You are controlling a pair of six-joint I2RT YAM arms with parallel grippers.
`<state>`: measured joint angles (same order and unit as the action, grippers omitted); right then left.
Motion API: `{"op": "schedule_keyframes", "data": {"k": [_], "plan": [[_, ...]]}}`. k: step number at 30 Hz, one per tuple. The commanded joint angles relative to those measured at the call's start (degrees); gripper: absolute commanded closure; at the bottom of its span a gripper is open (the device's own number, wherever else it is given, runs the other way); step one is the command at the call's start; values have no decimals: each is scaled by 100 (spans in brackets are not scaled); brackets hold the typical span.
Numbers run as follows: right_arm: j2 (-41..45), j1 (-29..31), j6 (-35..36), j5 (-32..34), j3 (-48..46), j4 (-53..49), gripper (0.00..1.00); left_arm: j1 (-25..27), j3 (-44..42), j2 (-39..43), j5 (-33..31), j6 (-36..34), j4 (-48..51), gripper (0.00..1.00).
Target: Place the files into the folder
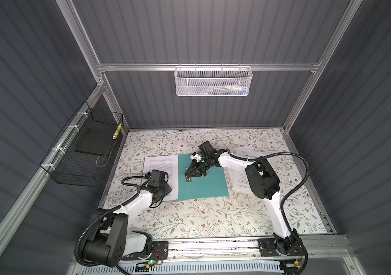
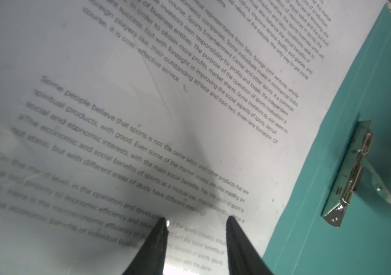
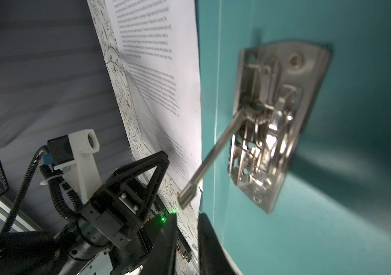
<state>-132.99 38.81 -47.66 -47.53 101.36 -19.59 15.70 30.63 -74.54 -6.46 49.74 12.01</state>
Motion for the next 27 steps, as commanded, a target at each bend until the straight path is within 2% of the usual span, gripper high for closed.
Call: {"op": "schedule_keyframes", "data": {"k": [1,6,12,19,27], "plan": [[-343,-56,69,-235,395,-236,79,11,11,-166,66,-112,394,57],[-503,-84,3,-151,819,-402,79,12,30,-153,54,-146,441,58],[97,-187,-273,215,-11,196,78,12,39,-105,30,-174,492,58],[301,-174,-788,-109,-1082,987,79,12,15,-130,40,-201,443,58],[103,4,-885,-387,-828,1216,79,12,-53,-261,128,-192,301,58]]}}
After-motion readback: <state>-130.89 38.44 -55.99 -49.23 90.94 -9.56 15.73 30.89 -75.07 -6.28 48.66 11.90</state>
